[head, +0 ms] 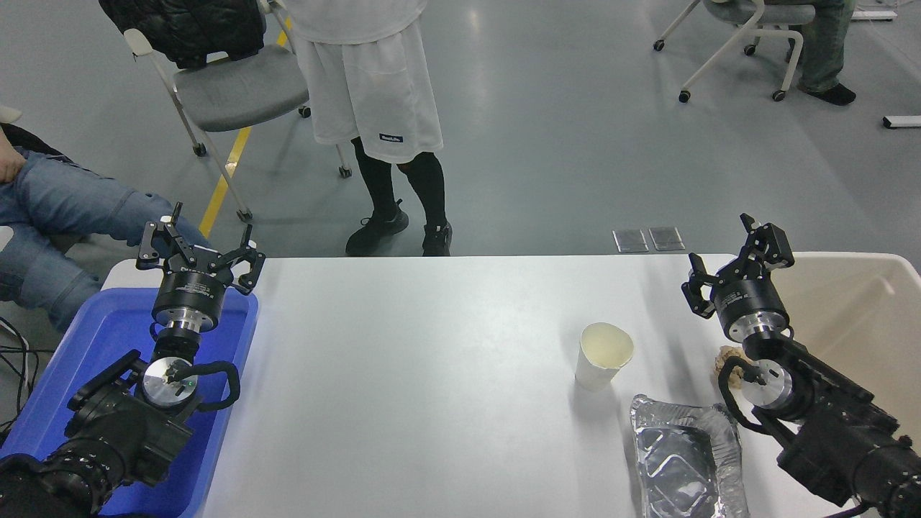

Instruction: Pick up paper cup place in dustbin

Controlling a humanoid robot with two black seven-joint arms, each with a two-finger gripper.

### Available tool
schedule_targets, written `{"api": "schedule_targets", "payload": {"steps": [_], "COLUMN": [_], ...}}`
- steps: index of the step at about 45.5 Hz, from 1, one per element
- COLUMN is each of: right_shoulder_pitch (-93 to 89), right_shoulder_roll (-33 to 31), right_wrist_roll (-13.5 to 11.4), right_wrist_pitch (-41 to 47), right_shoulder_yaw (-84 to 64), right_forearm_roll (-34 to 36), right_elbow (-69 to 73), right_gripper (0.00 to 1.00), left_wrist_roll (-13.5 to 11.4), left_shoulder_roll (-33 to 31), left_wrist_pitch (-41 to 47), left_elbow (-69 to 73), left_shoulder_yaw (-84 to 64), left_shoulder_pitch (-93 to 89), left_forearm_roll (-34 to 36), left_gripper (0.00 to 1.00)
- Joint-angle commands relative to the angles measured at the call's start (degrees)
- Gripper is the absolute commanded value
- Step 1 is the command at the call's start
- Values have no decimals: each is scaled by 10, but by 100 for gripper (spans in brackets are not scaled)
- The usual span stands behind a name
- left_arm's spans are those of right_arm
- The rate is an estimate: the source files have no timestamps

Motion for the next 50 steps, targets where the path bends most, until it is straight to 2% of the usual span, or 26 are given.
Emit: {"api": "schedule_targets", "payload": {"steps": [1,50], "right_shoulder_pitch": [-2,-4], "right_shoulder_roll": [2,-1], "right_wrist_roll": [2,3], "right_wrist_pitch": [1,2], "right_shoulder_yaw": [0,3], "right_forearm_roll": [1,1], "right_elbow": [-4,-4], "right_gripper": [100,100], "left_wrist_roll": [0,-3], "left_shoulder_roll": [0,0], "left_wrist_pitch": [0,1], "left_elbow": [0,0], "left_shoulder_yaw": [0,0], "left_shoulder_pitch": [0,0], "left_forearm_roll": [0,-1], "left_gripper": [99,99]}}
